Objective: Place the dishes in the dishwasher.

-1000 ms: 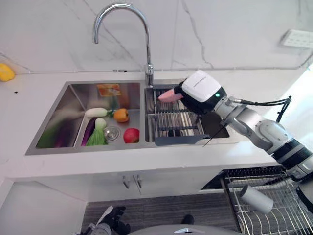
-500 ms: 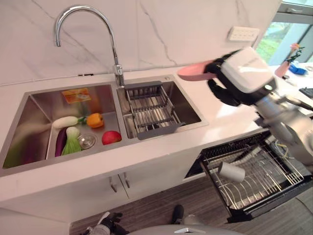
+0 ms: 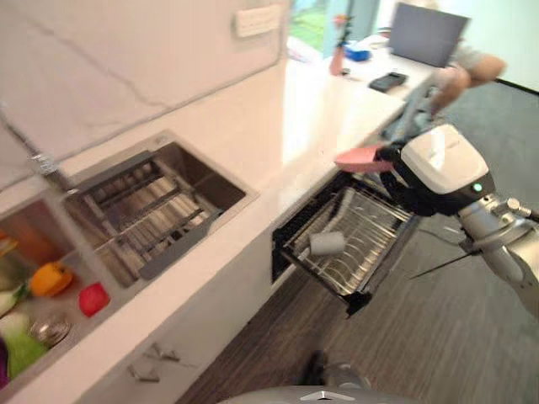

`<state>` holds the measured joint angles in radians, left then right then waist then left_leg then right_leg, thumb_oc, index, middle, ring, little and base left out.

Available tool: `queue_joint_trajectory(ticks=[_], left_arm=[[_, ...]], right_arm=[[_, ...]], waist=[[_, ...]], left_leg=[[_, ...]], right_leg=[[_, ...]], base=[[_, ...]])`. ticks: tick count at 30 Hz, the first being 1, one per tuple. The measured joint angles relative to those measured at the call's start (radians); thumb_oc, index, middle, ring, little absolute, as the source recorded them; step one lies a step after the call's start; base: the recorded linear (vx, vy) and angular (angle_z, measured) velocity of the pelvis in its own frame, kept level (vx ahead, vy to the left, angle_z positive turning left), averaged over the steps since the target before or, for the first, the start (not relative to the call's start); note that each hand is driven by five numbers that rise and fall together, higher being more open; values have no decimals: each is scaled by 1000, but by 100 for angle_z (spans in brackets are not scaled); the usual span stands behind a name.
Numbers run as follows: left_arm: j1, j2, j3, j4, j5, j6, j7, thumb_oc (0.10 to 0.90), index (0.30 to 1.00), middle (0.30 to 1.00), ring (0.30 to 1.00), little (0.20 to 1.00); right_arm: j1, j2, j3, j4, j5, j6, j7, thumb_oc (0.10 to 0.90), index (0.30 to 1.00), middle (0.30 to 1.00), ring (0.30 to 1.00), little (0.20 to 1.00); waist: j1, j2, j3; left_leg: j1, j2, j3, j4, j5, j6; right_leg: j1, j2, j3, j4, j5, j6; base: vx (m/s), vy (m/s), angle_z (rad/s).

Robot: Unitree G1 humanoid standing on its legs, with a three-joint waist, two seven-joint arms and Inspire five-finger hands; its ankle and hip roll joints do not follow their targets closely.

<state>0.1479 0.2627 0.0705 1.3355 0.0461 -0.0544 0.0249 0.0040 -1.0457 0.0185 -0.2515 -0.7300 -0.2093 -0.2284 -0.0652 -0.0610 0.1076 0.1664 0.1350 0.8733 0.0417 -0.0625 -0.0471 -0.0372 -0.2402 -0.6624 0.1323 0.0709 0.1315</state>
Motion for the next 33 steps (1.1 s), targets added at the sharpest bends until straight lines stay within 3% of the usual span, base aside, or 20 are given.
queue_joint_trajectory(ticks=[1, 2, 3, 5, 7, 11, 18, 28, 33], left_arm=[[5, 9, 9, 1, -10, 0, -3, 800, 900, 900, 900, 900], [1, 30, 27, 3, -16, 1, 2, 800, 900, 900, 900, 900], [1, 29, 30, 3, -17, 1, 0, 800, 900, 900, 900, 900], [9, -5, 63, 5, -64, 3, 10, 800, 900, 900, 900, 900], [30, -37, 73, 4, -135, 1, 11, 800, 900, 900, 900, 900], [37, -37, 59, -3, -144, -4, 12, 800, 900, 900, 900, 900], [39, -27, 54, -7, -143, -11, 11, 800, 900, 900, 900, 900], [33, -4, 12, -55, -144, -23, -2, 800, 900, 900, 900, 900], [33, -3, 10, -62, -145, -32, -18, 800, 900, 900, 900, 900]], right_arm=[[15, 6, -1, -5, -1, -3, 0, 400, 300, 300, 300, 300], [39, 41, -6, -11, -6, -6, 0, 400, 300, 300, 300, 300], [47, 47, -7, -13, -6, -6, 0, 400, 300, 300, 300, 300], [104, 75, -19, -15, -6, -4, 1, 400, 300, 300, 300, 300], [132, 74, -20, -6, -12, 1, 8, 400, 300, 300, 300, 300], [144, 87, -20, 23, -14, 2, 11, 400, 300, 300, 300, 300], [145, 112, -4, 105, -13, 0, 11, 400, 300, 300, 300, 300], [25, 115, 242, 343, -14, 2, 22, 400, 300, 300, 300, 300], [-71, 117, 300, 474, -11, 4, 20, 400, 300, 300, 300, 300]], waist=[[1, -20, -6], [9, -45, -12], [8, -42, -13], [3, -11, -16], [3, 26, -18], [7, 37, -17], [9, 26, -17], [72, 8, -15], [100, 3, -11]], left_leg=[[-4, 0, -9, 4, -4, -7], [-13, 16, -32, 13, -2, -22], [-10, 23, -37, 15, -1, -28], [-9, 60, -45, 32, -14, -63], [-15, 87, -56, 56, -13, -73], [-30, 113, -68, 68, 0, -88], [-43, 119, -91, 77, 1, -91], [-83, 119, -141, 111, -3, -80], [-114, 120, -159, 127, -8, -76]], right_leg=[[35, 9, 12, -62, 0, 1], [70, 57, 27, -168, 39, -66], [79, 68, 29, -186, 44, -79], [106, 111, 21, -230, 40, -84], [113, 129, 14, -230, 32, -95], [113, 150, 3, -230, 21, -103], [120, 150, -20, -230, 22, -110], [149, 128, -51, -226, 19, -107], [159, 119, -60, -226, 10, -94]], base=[[-37, -279, -95], [-23, -156, -45], [-31, -195, -29], [-14, -139, 0], [-14, -159, 8], [-14, -86, 10], [-6, -61, 10], [25, -37, 25], [54, -22, 34]])
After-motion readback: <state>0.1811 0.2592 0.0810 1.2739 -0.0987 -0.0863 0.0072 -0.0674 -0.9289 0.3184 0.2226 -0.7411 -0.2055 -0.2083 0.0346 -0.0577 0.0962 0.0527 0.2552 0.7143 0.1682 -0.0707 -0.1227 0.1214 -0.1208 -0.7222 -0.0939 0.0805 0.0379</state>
